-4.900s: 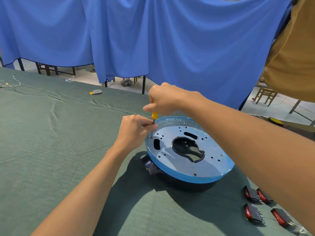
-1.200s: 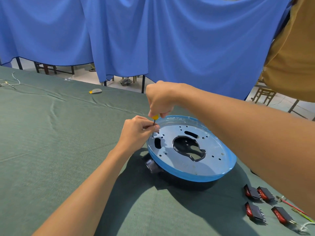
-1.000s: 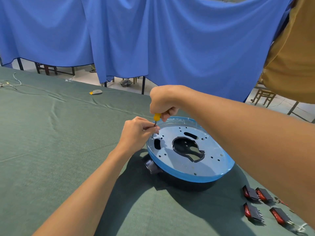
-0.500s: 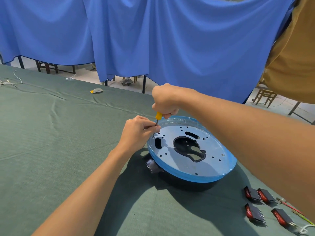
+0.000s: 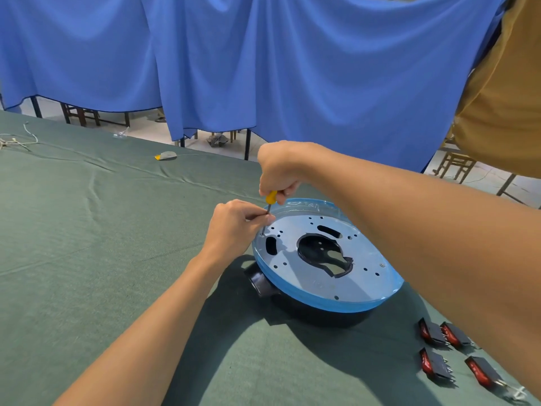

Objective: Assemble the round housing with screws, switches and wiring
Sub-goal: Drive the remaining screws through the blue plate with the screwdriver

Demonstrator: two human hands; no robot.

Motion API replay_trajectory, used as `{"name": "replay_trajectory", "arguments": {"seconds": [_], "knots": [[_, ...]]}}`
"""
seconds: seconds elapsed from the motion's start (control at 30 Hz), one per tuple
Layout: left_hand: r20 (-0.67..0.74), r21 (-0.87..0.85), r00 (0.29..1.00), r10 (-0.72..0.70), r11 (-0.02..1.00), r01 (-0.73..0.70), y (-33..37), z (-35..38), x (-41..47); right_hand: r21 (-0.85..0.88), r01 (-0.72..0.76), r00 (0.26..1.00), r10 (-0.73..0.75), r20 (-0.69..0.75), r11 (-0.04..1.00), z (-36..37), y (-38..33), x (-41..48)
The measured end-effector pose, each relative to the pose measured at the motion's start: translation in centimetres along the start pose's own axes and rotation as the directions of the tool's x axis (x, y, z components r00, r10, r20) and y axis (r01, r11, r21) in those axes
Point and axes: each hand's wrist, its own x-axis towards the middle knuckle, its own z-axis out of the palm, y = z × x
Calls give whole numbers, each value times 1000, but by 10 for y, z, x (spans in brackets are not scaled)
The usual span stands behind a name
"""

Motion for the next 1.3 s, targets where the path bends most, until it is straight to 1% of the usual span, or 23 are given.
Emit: {"name": "replay_trajectory", "arguments": {"seconds": [0.1, 0.13, 0.23, 0.27, 0.37, 0.47, 0.7, 0.9, 1.0, 1.1, 1.13, 1.2, 1.3], "knots": [[-4, -4, 1000, -7, 1000, 7, 0, -1, -1, -17, 22, 999, -22, 35, 1000, -2, 2, -4], [-1, -11, 1000, -15, 1000, 15, 1, -2, -1, -41, 52, 998, -50, 44, 998, -4, 4, -8], [25, -19, 1000, -18, 1000, 18, 1, -3, 1, -230, 193, 980, -199, 0, 954, -5, 12, -16], [34, -17, 999, -12, 1000, 13, 1, -3, 1, -261, 227, 971, -237, -8, 938, -4, 14, -17], [46, -39, 999, -13, 999, 15, 2, -4, 1, -255, 264, 961, -275, -10, 930, -1, 16, -15], [52, -64, 998, -39, 997, 42, 2, -4, 1, -265, 238, 970, -241, 21, 935, -2, 12, -11], [51, -78, 997, -52, 995, 56, 1, -4, 1, -286, 186, 982, -172, 75, 940, -5, 4, -1], [36, -93, 998, -49, 994, 53, 0, -2, 1, -319, 100, 992, -71, 102, 942, -7, -11, 3], [32, -99, 998, -47, 994, 50, -1, -1, 0, -290, 50, 986, -2, 165, 956, -9, -19, 7], [24, -100, 999, -45, 994, 47, -2, -1, -1, -273, 5, 962, 71, 264, 962, -11, -26, 10], [24, -102, 999, -46, 994, 48, -2, -1, -1, -274, 6, 960, 71, 270, 962, -11, -27, 13], [31, -105, 998, -54, 993, 57, -2, 0, 0, -216, -14, 962, 72, 263, 976, -14, -25, 12], [46, -117, 996, -83, 989, 88, -1, -1, 1, -220, -55, 946, 122, 301, 974, -17, -19, 4]]}}
